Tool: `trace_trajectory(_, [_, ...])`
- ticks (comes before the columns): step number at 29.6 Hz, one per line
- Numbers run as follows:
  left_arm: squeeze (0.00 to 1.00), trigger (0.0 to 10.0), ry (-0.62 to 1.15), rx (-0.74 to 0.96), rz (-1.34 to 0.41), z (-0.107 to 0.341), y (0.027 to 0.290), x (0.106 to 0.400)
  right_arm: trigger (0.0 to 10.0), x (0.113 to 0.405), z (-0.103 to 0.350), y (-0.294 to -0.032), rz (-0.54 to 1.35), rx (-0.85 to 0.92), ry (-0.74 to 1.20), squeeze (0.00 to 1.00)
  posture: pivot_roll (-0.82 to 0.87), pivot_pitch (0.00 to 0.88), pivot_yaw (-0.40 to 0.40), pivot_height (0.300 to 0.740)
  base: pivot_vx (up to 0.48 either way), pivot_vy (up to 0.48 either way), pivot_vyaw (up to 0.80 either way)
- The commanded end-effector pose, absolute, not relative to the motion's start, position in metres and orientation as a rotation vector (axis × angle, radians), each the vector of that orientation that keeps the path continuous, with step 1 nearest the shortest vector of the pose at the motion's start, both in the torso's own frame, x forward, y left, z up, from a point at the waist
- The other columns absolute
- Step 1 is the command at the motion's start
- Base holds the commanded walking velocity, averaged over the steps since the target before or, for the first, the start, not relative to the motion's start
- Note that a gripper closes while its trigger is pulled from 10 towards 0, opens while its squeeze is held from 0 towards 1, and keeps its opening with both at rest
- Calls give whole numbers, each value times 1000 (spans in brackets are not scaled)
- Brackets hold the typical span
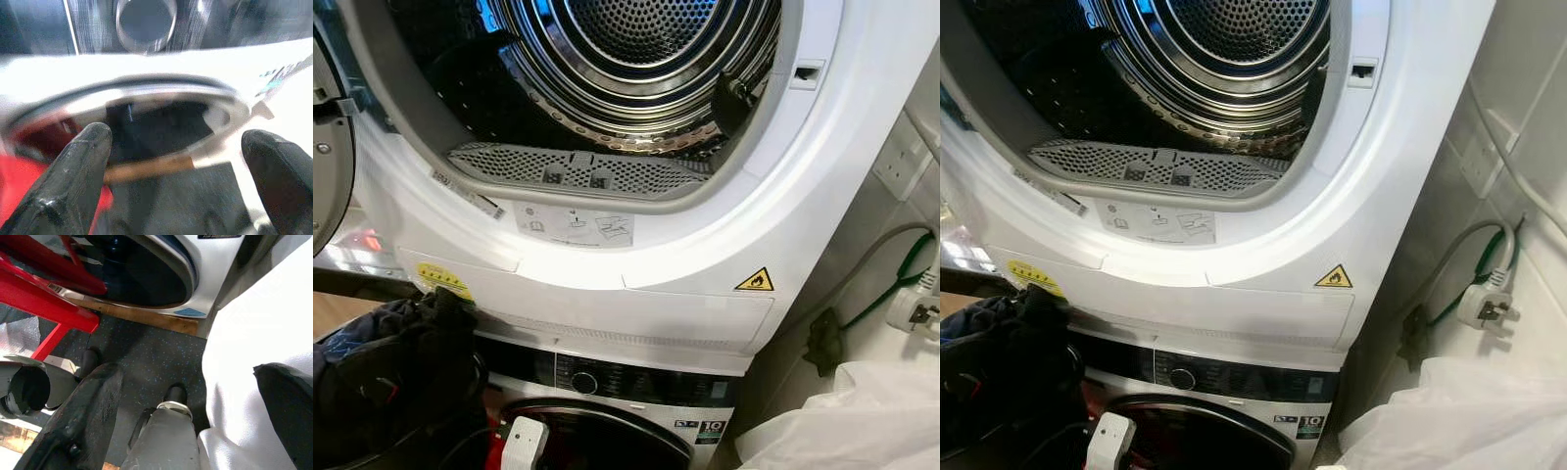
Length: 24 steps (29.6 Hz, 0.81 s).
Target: Clothes washing
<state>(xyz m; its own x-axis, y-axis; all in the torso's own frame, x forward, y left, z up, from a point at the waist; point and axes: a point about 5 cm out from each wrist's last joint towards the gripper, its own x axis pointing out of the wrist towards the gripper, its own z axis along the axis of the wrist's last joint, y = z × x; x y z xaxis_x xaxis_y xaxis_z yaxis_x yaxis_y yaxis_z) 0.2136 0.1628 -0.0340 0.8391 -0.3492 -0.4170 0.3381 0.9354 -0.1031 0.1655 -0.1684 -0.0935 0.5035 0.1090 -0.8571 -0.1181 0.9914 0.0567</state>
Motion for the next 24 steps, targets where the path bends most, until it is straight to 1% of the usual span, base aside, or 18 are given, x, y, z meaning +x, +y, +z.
trace_trajectory(1, [0,10000,381,-2,-344,-24,165,215,10000,164,-94,-167,140,-9,1038,0,11,0,27,740,0,0,0])
trace_trajectory(2, [0,10000,332,10,-312,-16,168,210,10000,163,-95,-167,139,-9,1038,0,9,0,29,740,0,0,0])
trace_trajectory(4, [0,10000,319,32,-314,-14,168,207,10000,163,-95,-167,139,-9,1038,0,10,0,30,740,0,0,0])
trace_trajectory(5, [0,10000,263,82,-330,-3,169,202,10000,162,-95,-166,144,-12,1039,0,21,0,33,740,0,0,0])
trace_trajectory(9, [0,10000,167,179,-374,16,165,194,10000,162,-95,-165,156,-22,1041,0,25,0,35,740,0,0,0])
trace_trajectory(11, [0,10000,85,272,-332,37,166,189,10000,161,-96,-164,163,-26,1043,0,25,0,40,740,0,0,0])
trace_trajectory(13, [0,10000,77,283,-324,40,166,188,10000,160,-96,-164,163,-26,1043,0,26,0,40,740,0,0,0])
trace_trajectory(15, [0,10000,35,303,-250,54,166,182,10000,158,-97,-164,166,-30,1049,0,31,0,41,740,0,0,0])
trace_trajectory(16, [0,10000,-8,298,-184,67,167,179,10000,156,-97,-165,169,-34,1053,0,40,0,34,740,0,0,0])
trace_trajectory(19, [0,10000,-62,288,-125,83,167,176,10000,154,-98,-166,163,-30,1057,0,58,0,30,740,0,0,0])
trace_trajectory(23, [0,10000,-115,322,-111,97,164,175,10000,151,-99,-166,168,-36,1069,0,80,0,24,740,0,0,0])
trace_trajectory(24, [0,10000,-143,331,-67,107,163,174,10000,148,-101,-165,174,-41,1079,0,92,0,20,740,0,0,0])
